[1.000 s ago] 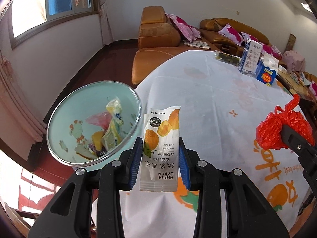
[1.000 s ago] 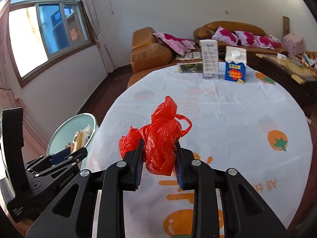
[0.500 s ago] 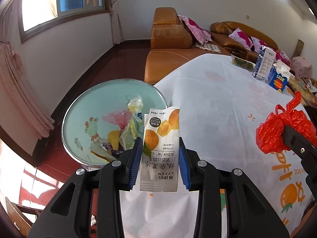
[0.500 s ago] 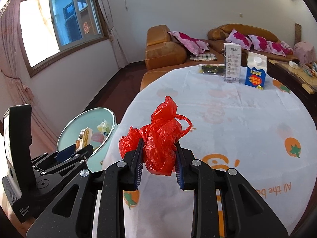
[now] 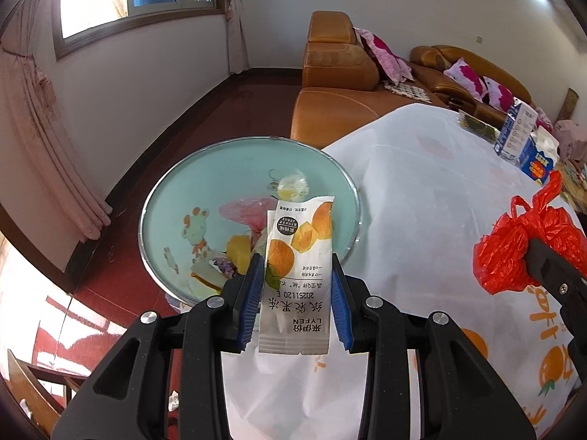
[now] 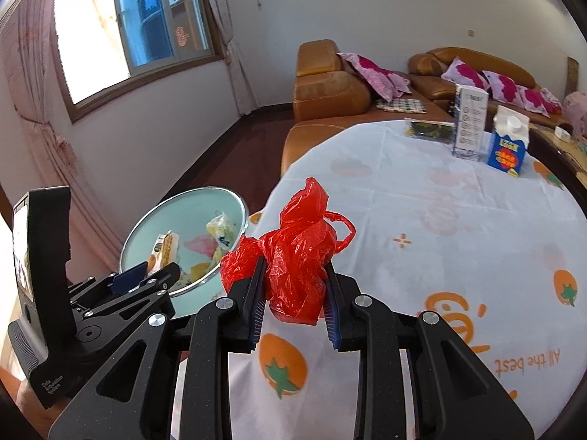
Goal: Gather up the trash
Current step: 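Carry the snack packet and red bag over the blue bin with both grippers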
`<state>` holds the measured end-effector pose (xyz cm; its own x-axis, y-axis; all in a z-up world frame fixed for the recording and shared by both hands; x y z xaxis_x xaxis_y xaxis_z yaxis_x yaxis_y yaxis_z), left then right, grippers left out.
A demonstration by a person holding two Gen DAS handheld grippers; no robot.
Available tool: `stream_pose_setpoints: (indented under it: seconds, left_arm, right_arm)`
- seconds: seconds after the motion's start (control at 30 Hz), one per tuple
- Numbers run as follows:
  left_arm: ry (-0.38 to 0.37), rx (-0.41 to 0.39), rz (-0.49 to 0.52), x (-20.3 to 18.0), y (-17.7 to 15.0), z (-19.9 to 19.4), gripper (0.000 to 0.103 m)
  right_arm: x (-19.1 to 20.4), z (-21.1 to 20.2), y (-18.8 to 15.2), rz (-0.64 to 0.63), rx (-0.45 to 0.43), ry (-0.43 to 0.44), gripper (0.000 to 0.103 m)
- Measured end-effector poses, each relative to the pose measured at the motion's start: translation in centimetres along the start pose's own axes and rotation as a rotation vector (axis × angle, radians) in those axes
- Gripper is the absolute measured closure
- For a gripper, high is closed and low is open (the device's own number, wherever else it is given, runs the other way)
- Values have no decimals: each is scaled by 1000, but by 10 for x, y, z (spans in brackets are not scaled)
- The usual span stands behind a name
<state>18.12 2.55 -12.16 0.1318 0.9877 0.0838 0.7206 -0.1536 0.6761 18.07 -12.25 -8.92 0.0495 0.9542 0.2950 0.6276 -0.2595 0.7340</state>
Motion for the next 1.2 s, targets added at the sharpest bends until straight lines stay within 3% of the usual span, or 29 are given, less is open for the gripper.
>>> stream_pose_setpoints:
  seconds: [1.2]
  left_arm:
    - [80,40,-82,52,-1,22,68]
  right_arm:
    - [64,42,4,-105,64,108,75]
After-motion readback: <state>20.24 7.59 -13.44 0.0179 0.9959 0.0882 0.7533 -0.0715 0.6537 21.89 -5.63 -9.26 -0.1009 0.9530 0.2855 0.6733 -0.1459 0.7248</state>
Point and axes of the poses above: each gripper's, at about its wrist camera, not at the fingertips, and z roughly the way its jaws point, x to its left, y to its top, the point moved 1 cm from there along z, roughly the way its jaws point, and after that the axes turned 9 degrees about z, right-handed, at the moved point
